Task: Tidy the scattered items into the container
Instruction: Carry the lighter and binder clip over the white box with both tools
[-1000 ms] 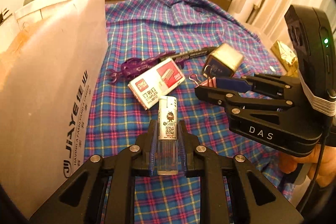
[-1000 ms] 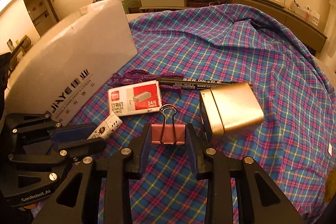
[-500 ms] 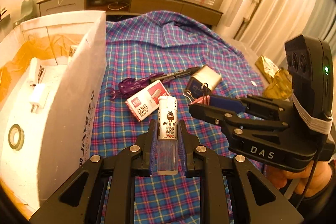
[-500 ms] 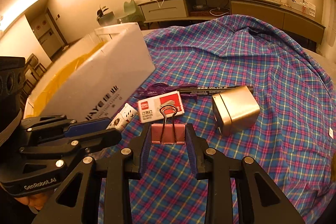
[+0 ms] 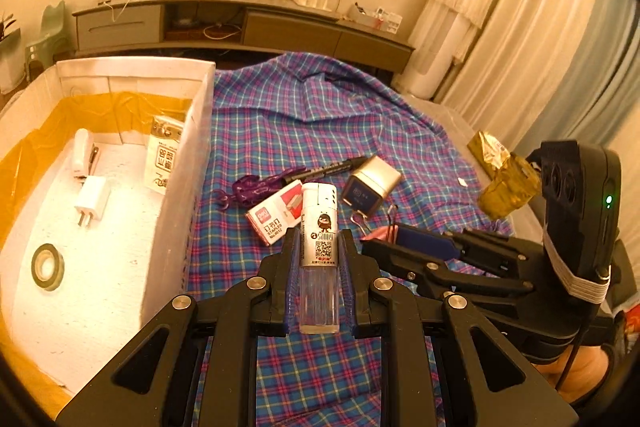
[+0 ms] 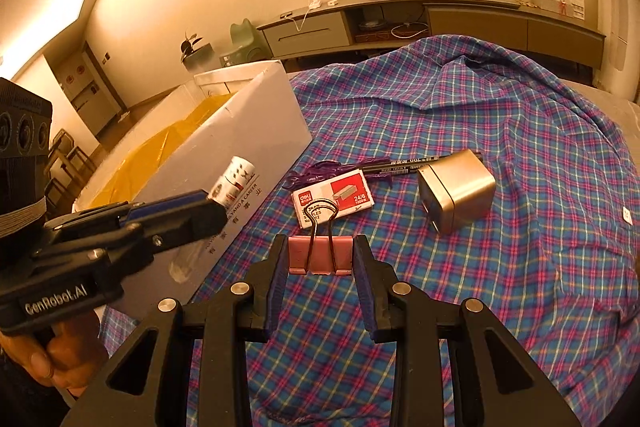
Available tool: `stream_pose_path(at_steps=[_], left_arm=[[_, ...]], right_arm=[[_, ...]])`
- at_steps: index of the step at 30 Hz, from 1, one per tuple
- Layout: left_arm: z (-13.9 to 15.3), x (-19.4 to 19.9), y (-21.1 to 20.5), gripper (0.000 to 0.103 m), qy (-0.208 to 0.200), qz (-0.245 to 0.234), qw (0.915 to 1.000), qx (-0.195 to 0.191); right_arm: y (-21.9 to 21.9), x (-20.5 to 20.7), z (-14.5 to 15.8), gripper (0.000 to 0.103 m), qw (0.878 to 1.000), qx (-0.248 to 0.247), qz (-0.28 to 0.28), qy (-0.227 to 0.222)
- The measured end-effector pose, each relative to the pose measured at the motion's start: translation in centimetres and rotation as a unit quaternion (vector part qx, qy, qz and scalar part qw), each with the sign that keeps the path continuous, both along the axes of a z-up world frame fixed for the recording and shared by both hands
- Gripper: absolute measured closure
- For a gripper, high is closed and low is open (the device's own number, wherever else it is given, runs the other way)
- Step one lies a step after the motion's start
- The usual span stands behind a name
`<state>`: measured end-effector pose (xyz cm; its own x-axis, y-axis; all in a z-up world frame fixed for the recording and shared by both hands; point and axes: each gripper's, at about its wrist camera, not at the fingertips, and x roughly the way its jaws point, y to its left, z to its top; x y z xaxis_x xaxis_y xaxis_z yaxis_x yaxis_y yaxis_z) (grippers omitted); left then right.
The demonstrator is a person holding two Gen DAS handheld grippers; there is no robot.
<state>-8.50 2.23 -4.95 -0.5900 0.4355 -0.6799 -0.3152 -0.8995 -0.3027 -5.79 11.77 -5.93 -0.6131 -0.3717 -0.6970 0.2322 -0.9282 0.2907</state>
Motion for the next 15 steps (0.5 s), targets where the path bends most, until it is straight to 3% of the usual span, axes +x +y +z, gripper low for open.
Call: stream_pose_path(at_steps=[15], left_arm=[[2.4, 1.3, -2.7, 0.083, 0.026, 0.018, 0.9991, 0.03]], right_arm=[[-1.7, 2.7, 2.7, 0.07, 1.0, -0.002, 0.002, 0.014]])
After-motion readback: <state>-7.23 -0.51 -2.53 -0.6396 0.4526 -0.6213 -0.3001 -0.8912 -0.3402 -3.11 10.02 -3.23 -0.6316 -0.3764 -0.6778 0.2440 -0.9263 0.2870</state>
